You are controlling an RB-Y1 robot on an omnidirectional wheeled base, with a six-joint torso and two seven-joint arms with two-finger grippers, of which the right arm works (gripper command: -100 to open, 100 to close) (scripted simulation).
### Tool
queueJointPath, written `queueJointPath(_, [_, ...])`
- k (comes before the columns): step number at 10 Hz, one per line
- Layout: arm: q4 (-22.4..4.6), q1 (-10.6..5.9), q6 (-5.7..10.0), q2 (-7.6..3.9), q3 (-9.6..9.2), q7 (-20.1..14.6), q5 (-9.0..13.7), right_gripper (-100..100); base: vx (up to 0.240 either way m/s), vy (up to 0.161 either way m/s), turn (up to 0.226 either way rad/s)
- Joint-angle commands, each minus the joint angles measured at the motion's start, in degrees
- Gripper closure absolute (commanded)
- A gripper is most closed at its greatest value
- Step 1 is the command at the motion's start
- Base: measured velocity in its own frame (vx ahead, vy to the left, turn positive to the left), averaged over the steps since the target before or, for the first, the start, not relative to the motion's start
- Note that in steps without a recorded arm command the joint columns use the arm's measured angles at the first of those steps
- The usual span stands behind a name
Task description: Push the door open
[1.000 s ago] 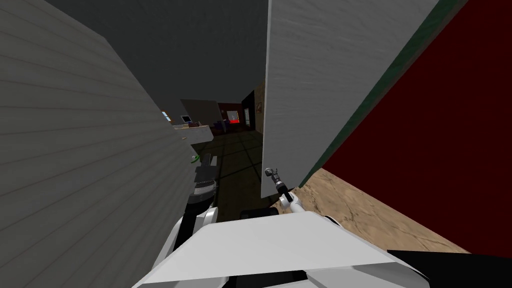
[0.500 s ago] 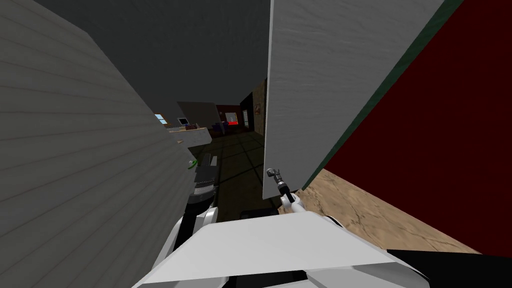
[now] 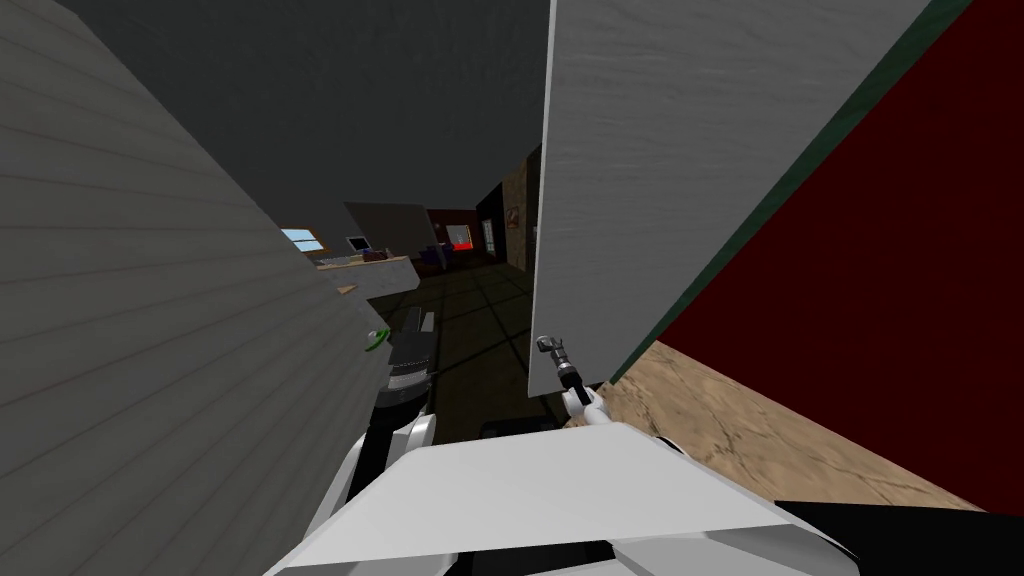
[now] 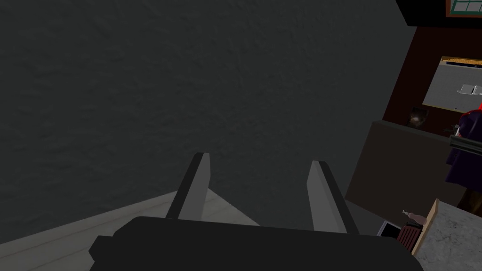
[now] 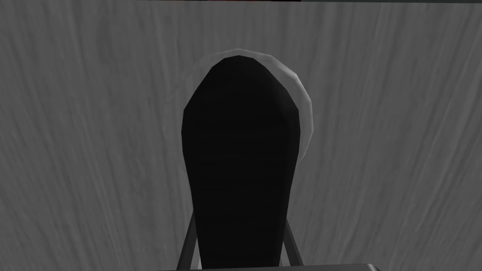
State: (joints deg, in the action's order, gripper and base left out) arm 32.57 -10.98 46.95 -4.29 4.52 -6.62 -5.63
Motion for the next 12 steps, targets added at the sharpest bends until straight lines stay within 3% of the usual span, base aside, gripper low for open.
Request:
queueJointPath(1, [-0.92,-0.92,0.51,-0.42,1.27,0.61,0.82,100,0.157,0.115,-0.081])
queueJointPath(8, [-1.06,-0.87,0.03,0.43,4.51,2.57,3.05,100,0.154,0.092,-0.051])
queueJointPath(12, [-1.00,-0.59,-0.06,-0.42,5.78,2.94,3.75,100,0.153,0.032,-0.032])
